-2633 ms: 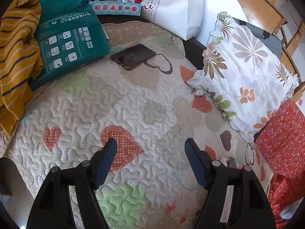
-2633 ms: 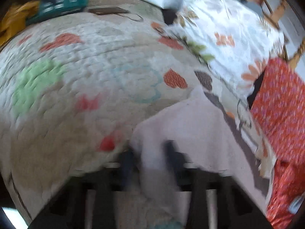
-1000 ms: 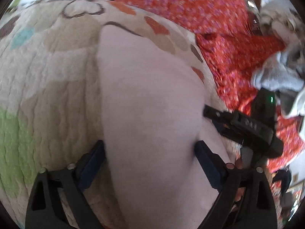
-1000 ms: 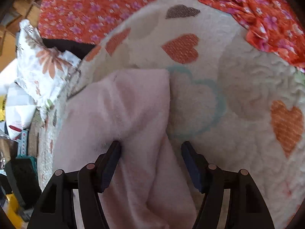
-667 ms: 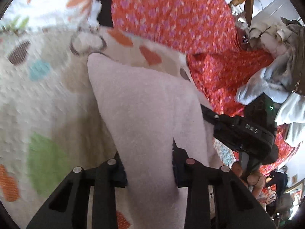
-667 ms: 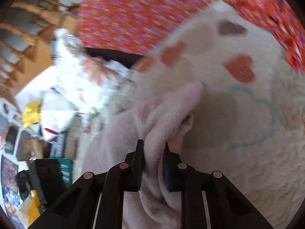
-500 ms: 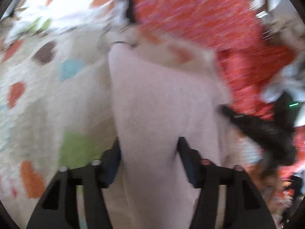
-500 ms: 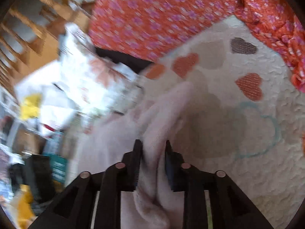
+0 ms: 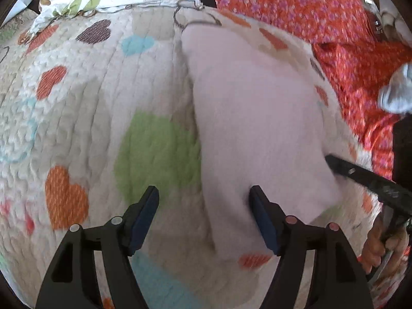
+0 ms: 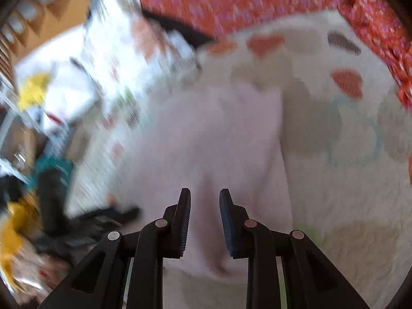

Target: Fold small clothes

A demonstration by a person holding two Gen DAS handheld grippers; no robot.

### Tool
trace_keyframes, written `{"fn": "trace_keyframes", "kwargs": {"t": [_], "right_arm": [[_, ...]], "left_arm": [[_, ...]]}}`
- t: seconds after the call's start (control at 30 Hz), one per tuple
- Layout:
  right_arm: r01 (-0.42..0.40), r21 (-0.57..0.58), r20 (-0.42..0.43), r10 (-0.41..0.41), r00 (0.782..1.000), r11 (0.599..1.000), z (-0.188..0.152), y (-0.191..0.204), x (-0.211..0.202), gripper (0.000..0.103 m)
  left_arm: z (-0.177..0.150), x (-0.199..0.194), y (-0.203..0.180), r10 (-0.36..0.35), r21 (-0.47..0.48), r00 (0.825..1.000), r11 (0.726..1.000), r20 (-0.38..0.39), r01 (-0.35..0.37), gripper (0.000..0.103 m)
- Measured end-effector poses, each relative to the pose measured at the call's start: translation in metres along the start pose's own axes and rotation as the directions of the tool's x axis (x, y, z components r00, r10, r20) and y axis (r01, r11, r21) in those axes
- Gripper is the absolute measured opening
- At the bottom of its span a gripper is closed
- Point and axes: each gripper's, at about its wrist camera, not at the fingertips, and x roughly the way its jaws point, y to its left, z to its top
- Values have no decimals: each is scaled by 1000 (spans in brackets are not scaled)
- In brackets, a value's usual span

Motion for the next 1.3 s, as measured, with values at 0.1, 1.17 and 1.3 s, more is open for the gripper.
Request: {"fn": "trace_keyframes", "kwargs": {"t": [0.1,1.17,1.3], "right_arm": [[34,0,-33,-34,999,999,-26,-17,1,21],[295,-217,259,-237,936,930,42,99,38,55],[337,-247,237,-281,930,909,40,101,51,57]], "left_arm": [[-17,-5,9,-9,8,1000,1000,19,9,73],[-30,-82,31,205,-22,935,978,290,-208,81],[-31,-94,28,282,-51,879,957,384,-284,85]]}}
